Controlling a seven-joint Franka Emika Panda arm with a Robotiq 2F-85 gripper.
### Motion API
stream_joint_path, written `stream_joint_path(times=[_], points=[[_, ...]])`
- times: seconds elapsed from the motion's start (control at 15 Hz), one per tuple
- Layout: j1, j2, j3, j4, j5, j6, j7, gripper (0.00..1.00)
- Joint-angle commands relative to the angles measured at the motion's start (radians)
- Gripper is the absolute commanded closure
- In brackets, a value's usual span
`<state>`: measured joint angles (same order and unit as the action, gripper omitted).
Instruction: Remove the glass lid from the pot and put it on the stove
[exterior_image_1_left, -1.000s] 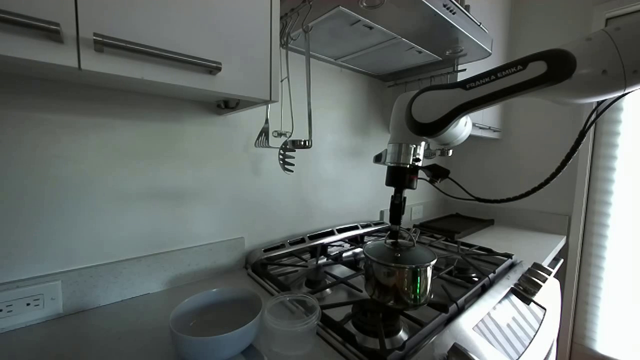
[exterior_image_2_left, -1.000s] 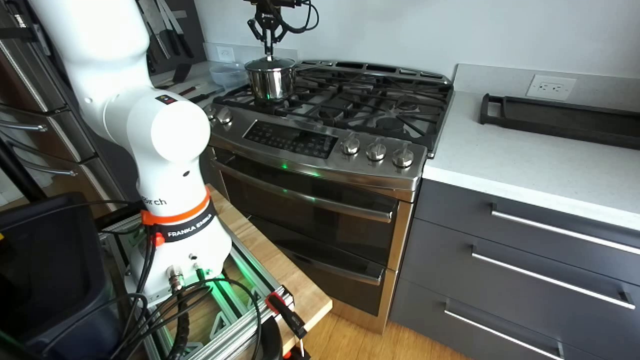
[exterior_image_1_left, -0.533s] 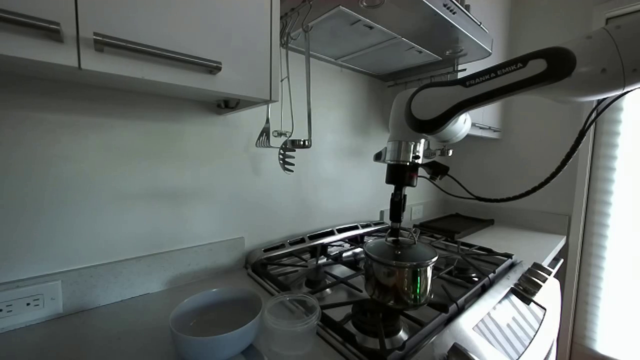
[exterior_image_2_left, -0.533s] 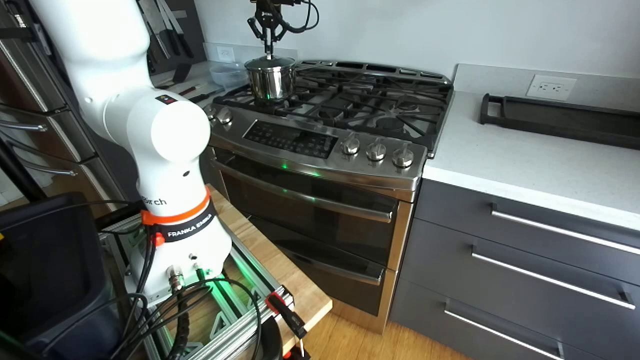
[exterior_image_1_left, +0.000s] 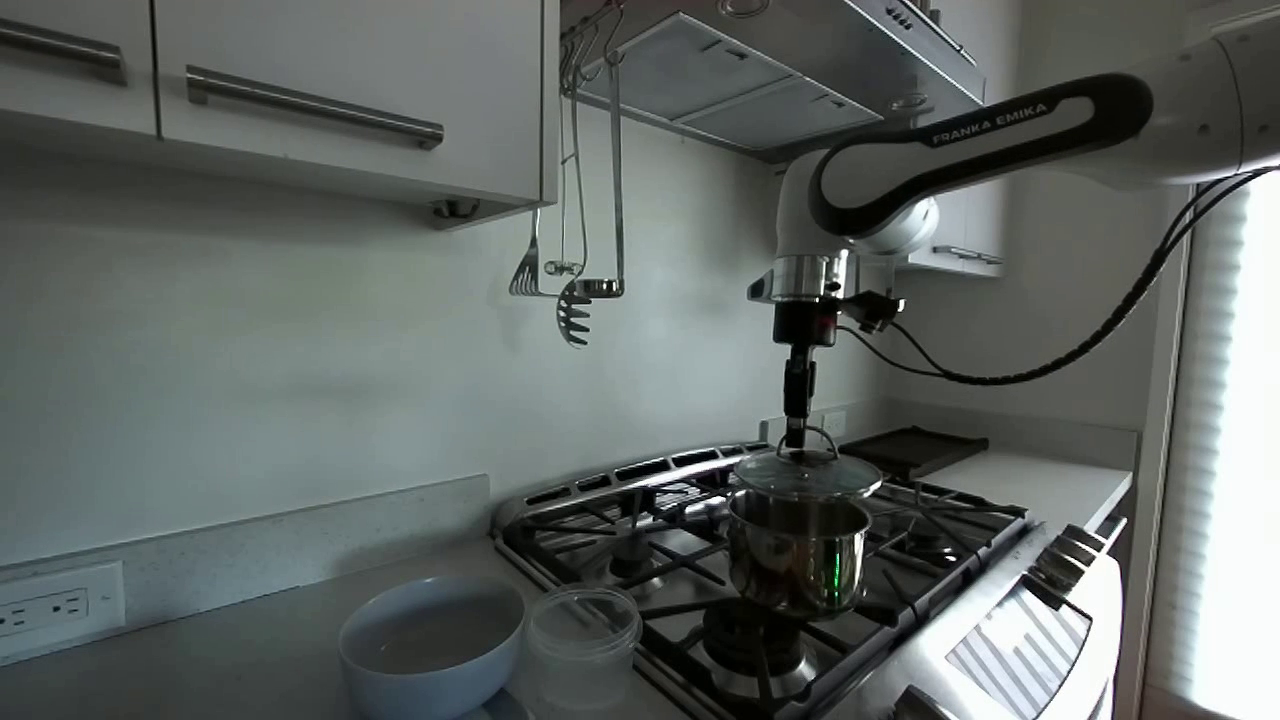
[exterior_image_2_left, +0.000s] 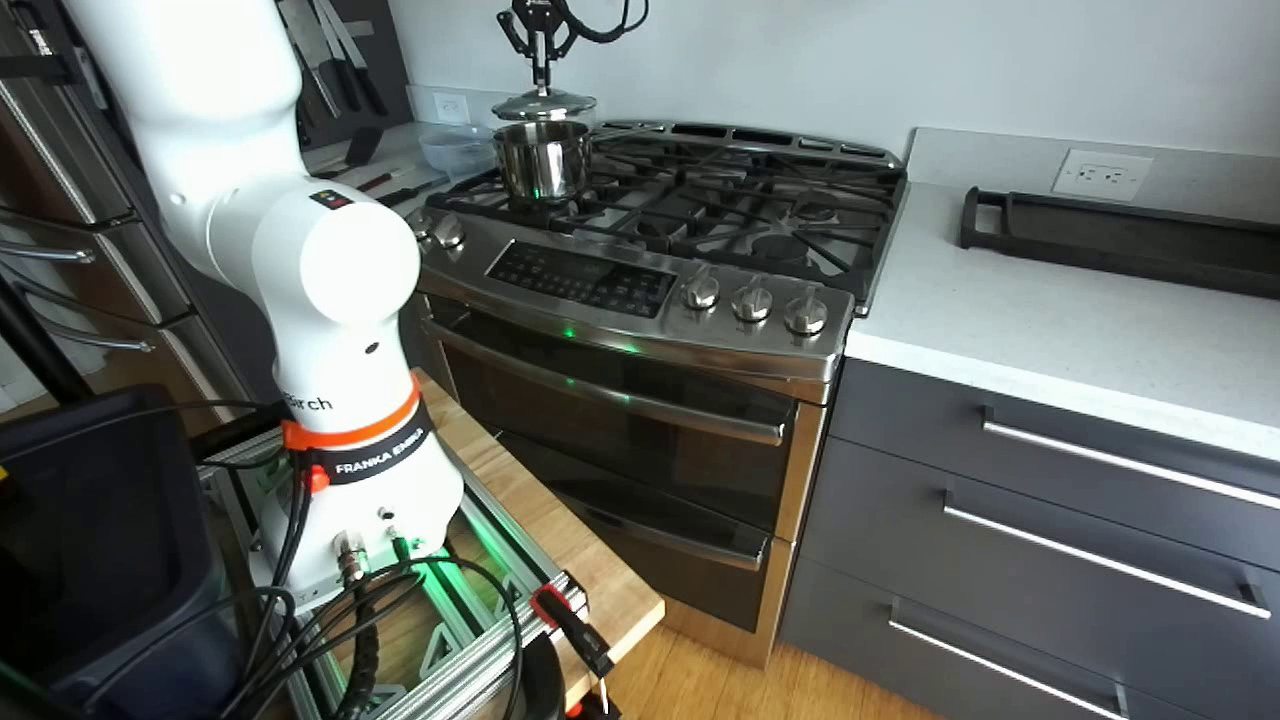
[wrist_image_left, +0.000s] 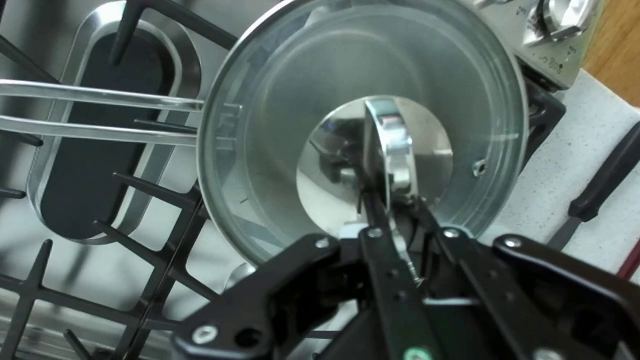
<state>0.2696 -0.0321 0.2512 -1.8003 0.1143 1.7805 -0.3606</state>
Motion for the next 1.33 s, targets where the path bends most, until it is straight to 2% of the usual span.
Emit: stream_joint_path(times=[0.0,0.67,1.27], points=[[0.0,0.037,0.006,0.071,-0.021,-0.021,-0.006,0.96],[0.019,0.222,0.032,0.347,-0.164,-0.03,-0.077,0.96],[0.046,0.47,0.032,0.606,-0.224,0.006,-0.171,0.96]])
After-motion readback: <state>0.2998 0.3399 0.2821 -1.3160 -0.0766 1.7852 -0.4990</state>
